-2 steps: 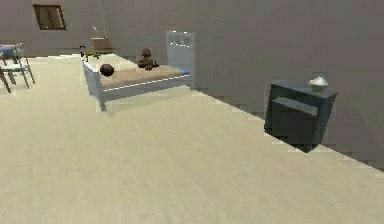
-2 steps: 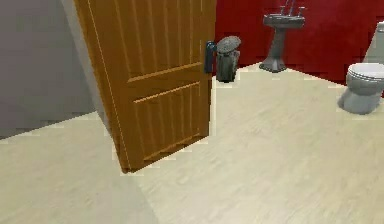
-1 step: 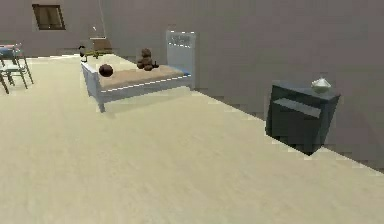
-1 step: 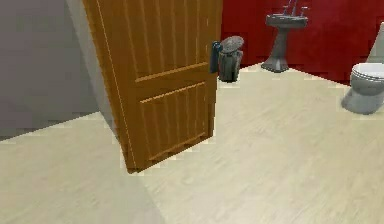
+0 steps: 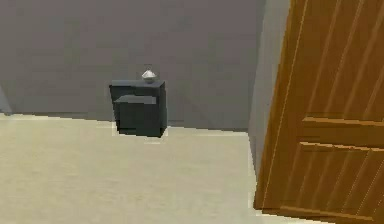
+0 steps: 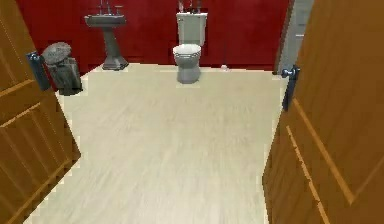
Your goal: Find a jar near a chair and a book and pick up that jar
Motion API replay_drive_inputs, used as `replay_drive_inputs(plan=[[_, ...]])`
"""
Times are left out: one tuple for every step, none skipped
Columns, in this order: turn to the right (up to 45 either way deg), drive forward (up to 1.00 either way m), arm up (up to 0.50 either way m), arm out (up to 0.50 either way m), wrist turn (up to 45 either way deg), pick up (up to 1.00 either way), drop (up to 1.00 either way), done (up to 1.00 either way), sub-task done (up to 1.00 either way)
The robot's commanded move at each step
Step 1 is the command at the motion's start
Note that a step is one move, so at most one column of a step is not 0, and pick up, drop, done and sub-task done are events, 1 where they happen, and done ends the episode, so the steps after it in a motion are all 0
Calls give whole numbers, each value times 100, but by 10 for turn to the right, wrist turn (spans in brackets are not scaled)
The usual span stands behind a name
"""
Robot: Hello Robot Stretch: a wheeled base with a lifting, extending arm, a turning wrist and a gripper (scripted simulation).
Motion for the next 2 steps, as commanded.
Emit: replay_drive_inputs(plan=[[450,0,0,0,0,0,0,0,0],[270,0,0,0,0,0,0,0,0]])
